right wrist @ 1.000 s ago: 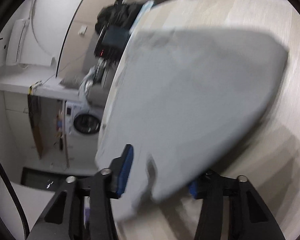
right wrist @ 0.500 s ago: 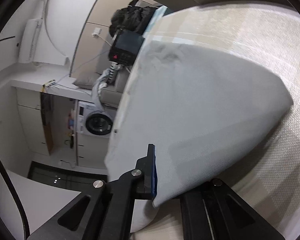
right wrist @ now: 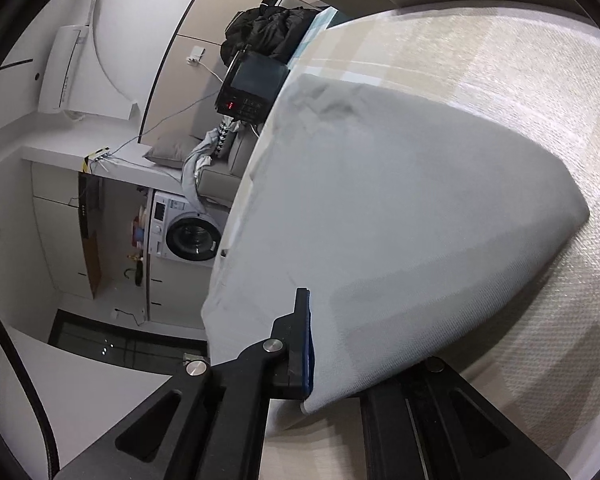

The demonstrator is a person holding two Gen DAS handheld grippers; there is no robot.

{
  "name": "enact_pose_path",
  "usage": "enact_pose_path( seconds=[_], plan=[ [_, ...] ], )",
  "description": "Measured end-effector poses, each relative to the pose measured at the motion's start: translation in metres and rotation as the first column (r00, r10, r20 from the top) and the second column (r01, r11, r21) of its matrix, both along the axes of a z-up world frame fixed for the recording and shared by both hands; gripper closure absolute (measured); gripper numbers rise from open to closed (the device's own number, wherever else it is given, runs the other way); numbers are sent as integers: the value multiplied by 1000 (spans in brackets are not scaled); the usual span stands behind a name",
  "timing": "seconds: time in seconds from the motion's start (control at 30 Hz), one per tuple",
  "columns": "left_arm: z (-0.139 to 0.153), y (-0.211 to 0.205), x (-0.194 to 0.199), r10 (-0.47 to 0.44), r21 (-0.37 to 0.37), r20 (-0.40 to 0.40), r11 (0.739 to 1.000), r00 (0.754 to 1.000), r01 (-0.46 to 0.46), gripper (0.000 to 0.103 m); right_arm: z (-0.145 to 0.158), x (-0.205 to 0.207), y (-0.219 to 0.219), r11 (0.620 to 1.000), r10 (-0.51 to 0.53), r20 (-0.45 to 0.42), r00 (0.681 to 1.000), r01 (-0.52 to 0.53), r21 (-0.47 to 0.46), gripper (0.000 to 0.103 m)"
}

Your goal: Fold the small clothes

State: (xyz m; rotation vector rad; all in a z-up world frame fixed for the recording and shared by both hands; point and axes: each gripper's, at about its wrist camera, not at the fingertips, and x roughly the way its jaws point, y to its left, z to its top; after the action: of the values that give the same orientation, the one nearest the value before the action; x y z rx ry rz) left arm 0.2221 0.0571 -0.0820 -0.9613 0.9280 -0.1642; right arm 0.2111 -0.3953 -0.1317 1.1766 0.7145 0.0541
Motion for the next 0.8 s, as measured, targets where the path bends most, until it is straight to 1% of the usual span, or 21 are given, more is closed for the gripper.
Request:
enact_pose_path(
  seconds=[0.2, 0.27, 0.33, 0.47, 0.57, 0.73, 0.8],
  plan=[
    [4, 3, -17, -17, 26, 7, 1000, 1000, 17, 103, -9, -13, 2, 1000, 11, -12, 1000, -12, -15, 99],
    [4, 7, -30, -29, 32, 8, 999, 1000, 28, 103, -12, -18, 1, 1000, 13, -13, 1000, -13, -17, 99],
    [5, 4, -43, -50, 49, 11, 998, 999, 50, 103, -11, -26, -3, 999, 12, -15, 1000, -13, -32, 99],
    [8, -5, -60, -89, 70, 13, 994, 996, 88, 103, -11, -45, -12, 999, 17, -24, 1000, -18, -33, 99],
    [11, -9, -84, -126, 96, 12, 988, 992, 124, 103, -10, -62, -15, 998, 30, -27, 999, -32, -53, 99],
    [16, -15, -122, -203, 157, 17, 968, 979, 198, 102, -10, -102, -19, 994, 70, -34, 997, -73, -81, 99],
    [16, -10, -135, -200, 185, 23, 964, 980, 192, 99, -10, -109, -19, 991, 90, -34, 995, -93, -98, 99]
  ],
)
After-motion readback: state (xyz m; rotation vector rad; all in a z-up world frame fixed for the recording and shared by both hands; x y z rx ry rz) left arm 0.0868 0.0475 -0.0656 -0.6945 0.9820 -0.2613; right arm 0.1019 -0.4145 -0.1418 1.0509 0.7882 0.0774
